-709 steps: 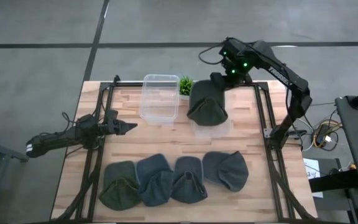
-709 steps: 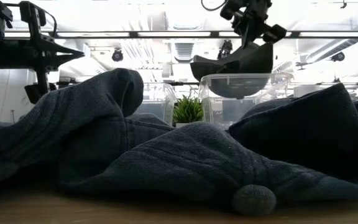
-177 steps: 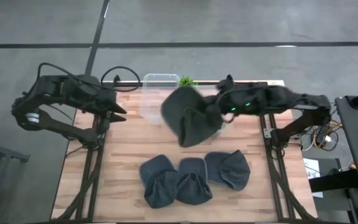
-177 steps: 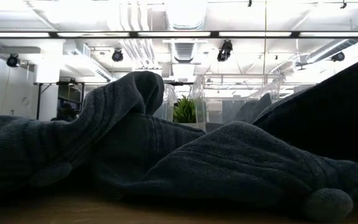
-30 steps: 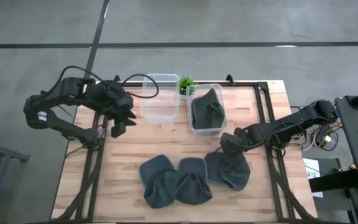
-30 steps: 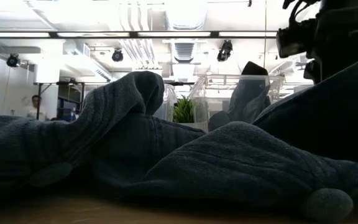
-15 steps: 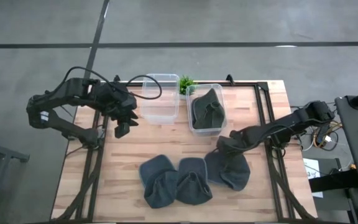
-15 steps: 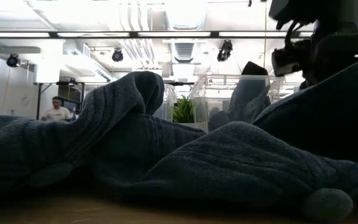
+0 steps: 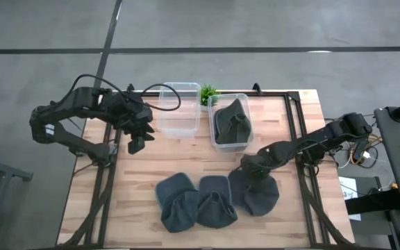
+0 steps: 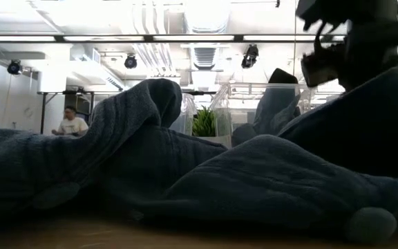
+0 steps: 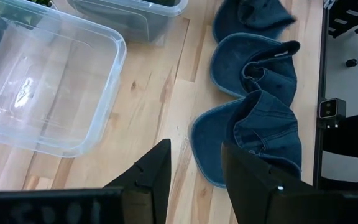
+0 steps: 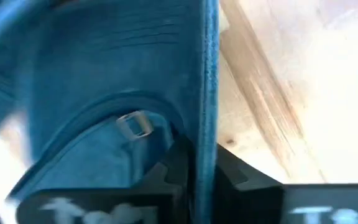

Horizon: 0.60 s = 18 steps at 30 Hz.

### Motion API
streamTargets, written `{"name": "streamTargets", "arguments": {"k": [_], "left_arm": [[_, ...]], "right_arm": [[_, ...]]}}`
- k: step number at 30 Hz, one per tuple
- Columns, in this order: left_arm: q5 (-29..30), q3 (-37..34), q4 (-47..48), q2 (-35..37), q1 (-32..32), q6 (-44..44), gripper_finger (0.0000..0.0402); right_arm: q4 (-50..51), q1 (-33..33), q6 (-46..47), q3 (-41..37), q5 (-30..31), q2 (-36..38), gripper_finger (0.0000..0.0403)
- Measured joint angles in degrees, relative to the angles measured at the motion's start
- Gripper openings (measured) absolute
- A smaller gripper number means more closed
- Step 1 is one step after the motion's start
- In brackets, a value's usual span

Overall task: Pick & Place hat
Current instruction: Put the right blue cap into the left transparent bin

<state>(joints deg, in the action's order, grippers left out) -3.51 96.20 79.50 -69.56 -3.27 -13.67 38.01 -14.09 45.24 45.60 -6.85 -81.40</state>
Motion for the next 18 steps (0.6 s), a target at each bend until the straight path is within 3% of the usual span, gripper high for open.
{"name": "streamTargets", "arguments": {"k": [9,18], "left_arm": [[0.0,0.0,0.0,-0.2,0.0,-0.3,0.0133],[-0.1,0.0,-0.1,-0.3,0.0,-1.1,0.0133]], "right_arm": [[12.7,-0.2,6.2,7.1,1.4,7.2,0.0012],[30.9,-1.0,8.3,20.6,8.2,9.9,0.001]]}}
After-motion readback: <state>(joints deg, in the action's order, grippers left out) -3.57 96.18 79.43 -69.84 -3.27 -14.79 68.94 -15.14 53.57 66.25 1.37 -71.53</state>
